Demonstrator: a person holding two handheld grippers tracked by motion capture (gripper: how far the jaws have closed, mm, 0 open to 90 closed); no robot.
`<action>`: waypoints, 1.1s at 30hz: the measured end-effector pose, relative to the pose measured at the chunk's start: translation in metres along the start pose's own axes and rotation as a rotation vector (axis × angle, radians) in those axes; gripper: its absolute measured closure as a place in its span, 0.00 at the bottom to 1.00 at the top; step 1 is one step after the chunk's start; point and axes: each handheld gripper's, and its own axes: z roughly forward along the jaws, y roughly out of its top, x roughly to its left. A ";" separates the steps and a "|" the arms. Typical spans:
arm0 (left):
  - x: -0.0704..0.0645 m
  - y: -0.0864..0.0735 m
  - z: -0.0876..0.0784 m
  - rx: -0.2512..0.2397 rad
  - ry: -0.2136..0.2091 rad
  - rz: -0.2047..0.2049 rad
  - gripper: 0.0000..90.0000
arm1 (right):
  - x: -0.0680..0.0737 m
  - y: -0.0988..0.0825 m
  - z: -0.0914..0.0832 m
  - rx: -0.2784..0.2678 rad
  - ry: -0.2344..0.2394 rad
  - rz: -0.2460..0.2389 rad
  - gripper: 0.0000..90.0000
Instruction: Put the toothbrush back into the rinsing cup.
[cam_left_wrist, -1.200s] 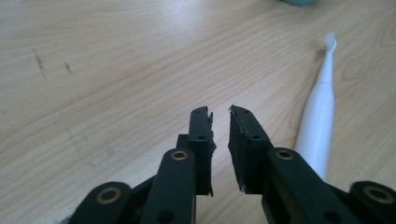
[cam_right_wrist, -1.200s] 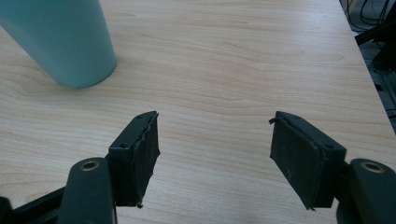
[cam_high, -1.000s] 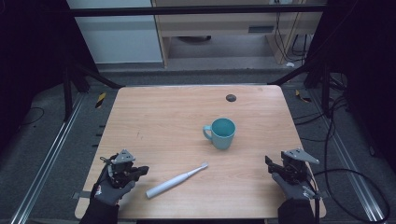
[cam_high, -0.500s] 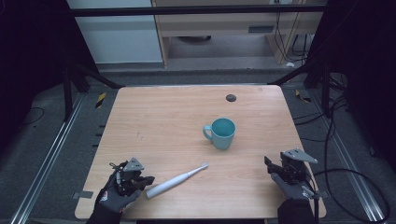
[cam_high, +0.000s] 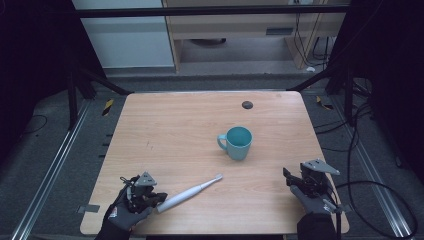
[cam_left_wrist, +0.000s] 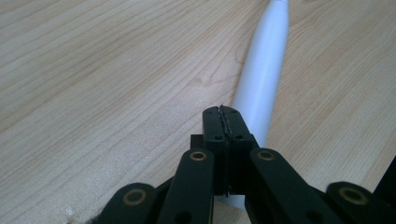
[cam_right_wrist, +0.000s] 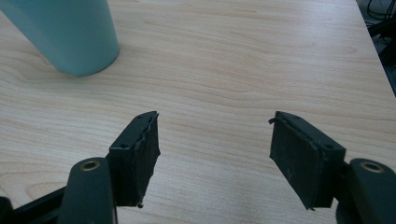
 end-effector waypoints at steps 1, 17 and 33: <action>-0.001 0.000 0.000 0.001 -0.001 -0.001 0.99 | 0.000 0.000 0.000 0.000 0.000 0.000 0.36; -0.005 -0.002 0.002 0.016 -0.008 0.008 0.99 | 0.000 -0.001 0.000 0.004 -0.005 0.000 0.36; -0.001 0.023 -0.027 -0.101 0.016 -0.059 0.78 | -0.002 -0.002 0.002 0.015 -0.008 0.002 0.36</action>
